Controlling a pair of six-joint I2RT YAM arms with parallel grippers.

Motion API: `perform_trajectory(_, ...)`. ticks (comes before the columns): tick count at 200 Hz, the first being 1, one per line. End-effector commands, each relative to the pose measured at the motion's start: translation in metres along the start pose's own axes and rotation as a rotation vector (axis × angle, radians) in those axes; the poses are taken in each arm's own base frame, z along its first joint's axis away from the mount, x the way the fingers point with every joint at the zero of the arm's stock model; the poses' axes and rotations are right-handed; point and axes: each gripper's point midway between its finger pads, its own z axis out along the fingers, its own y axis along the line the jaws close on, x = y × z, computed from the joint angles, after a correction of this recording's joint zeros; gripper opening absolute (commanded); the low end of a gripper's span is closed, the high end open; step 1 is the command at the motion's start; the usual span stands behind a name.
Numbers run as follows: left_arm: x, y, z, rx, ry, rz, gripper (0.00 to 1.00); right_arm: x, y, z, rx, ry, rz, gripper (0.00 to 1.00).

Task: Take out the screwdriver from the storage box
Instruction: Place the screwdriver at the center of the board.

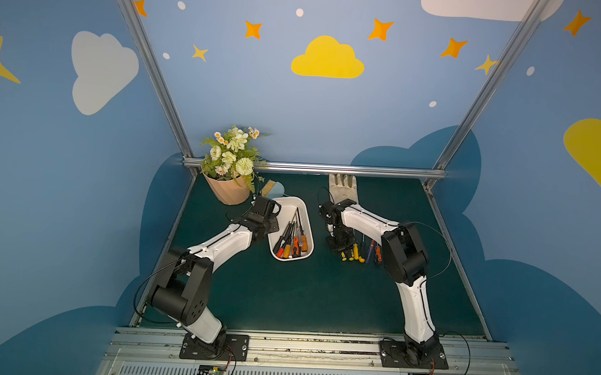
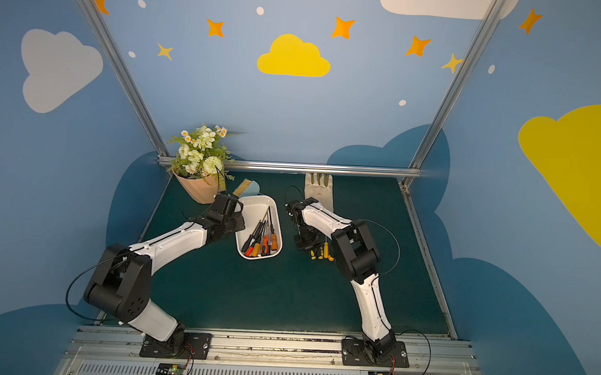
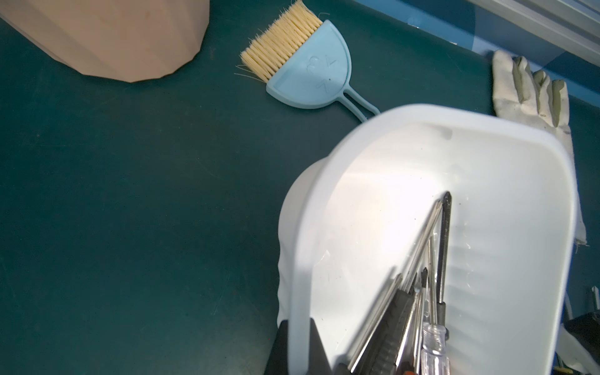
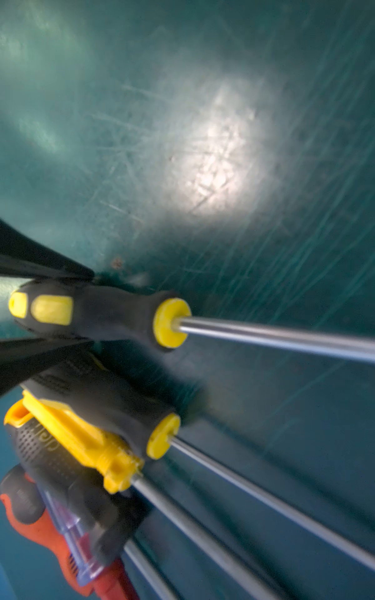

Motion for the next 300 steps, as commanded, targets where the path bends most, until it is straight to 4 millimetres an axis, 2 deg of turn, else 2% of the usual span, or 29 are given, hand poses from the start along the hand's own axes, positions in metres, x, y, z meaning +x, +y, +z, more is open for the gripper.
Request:
perform_trajectory(1, -0.036, -0.017, -0.019, 0.066, -0.104, -0.047, 0.02, 0.001, -0.001, 0.001, -0.001, 0.019, 0.017, 0.25)
perform_trajectory(30, -0.035, -0.018, -0.019, 0.067, -0.102, -0.045, 0.02, 0.0, 0.0, -0.002, -0.009, 0.013, 0.023, 0.3)
perform_trajectory(116, -0.036, -0.018, -0.02, 0.069, -0.103, -0.049, 0.02, -0.001, 0.0, -0.008, -0.021, 0.002, 0.031, 0.36)
perform_trajectory(173, -0.035, -0.018, -0.02, 0.07, -0.101, -0.05, 0.02, -0.005, -0.001, -0.025, -0.034, -0.05, 0.049, 0.4)
perform_trajectory(195, -0.036, -0.018, -0.02, 0.072, -0.102, -0.047, 0.02, -0.009, -0.002, -0.045, -0.054, -0.129, 0.069, 0.43)
perform_trajectory(240, -0.035, -0.024, -0.02, 0.102, -0.108, -0.04, 0.02, -0.018, -0.003, -0.111, -0.14, -0.349, 0.1, 0.49)
perform_trajectory(266, -0.036, -0.029, -0.023, 0.134, -0.124, -0.035, 0.02, -0.021, 0.013, -0.145, -0.265, -0.44, 0.083, 0.5)
perform_trajectory(300, -0.035, -0.035, -0.023, 0.156, -0.127, -0.021, 0.02, -0.022, 0.042, -0.169, -0.394, -0.49, 0.033, 0.48)
